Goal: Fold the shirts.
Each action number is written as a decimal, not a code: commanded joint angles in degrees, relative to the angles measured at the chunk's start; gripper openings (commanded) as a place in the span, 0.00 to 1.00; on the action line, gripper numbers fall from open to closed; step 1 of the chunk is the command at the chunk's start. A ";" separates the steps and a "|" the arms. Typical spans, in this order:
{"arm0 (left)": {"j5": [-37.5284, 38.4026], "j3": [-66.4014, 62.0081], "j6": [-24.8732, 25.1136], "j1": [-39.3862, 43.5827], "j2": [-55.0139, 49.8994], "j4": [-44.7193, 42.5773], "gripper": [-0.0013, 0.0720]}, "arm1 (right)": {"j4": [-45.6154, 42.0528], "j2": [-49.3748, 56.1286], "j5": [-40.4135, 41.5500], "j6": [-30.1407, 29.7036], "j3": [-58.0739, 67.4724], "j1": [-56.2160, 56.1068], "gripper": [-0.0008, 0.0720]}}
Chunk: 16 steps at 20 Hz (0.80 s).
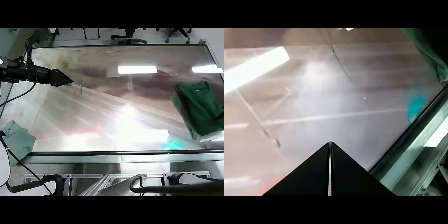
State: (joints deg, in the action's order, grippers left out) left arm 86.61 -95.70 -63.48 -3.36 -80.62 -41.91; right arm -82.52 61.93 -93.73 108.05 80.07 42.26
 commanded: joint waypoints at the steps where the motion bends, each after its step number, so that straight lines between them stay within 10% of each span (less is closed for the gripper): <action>1: -0.42 0.02 0.00 0.04 -0.04 -0.02 0.04 | -0.26 0.59 1.07 -0.98 -1.14 0.02 0.87; 6: -4.68 -0.11 0.00 0.02 0.00 0.09 0.04 | 3.08 0.55 -4.24 -2.40 13.49 -0.39 0.86; 7: -4.74 -0.72 0.00 -0.46 -0.02 -0.02 0.04 | 6.73 0.55 -3.65 -2.43 16.26 -1.03 0.71; 9: -4.68 -2.86 -0.07 -1.09 0.00 -0.04 0.03 | 15.41 -0.11 -0.90 -4.85 18.38 -3.28 0.05; 16: -2.25 5.60 -2.99 -2.43 8.52 -0.55 0.03 | 7.85 -6.40 8.57 -7.87 8.81 -34.12 0.05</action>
State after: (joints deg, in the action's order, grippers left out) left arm 84.16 -96.33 -65.56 -5.56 -76.60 -42.15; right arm -70.74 58.41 -89.82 101.78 93.91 20.88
